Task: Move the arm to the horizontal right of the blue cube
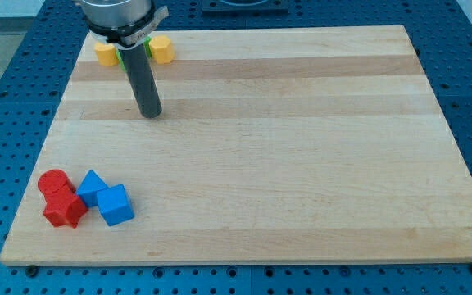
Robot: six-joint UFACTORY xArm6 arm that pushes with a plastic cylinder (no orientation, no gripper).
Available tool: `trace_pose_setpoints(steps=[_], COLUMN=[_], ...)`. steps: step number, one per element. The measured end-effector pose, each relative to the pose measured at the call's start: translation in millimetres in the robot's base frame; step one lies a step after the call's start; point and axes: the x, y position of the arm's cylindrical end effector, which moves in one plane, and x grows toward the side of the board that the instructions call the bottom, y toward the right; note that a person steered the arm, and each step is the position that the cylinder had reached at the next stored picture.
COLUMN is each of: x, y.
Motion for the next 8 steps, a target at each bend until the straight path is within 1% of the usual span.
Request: trace_pose_setpoints(steps=[1, 2, 3, 4, 5, 6, 7, 8], x=[0, 0, 6, 9, 9, 10, 10, 27], y=[0, -24, -111, -154, -156, -120, -17, 82])
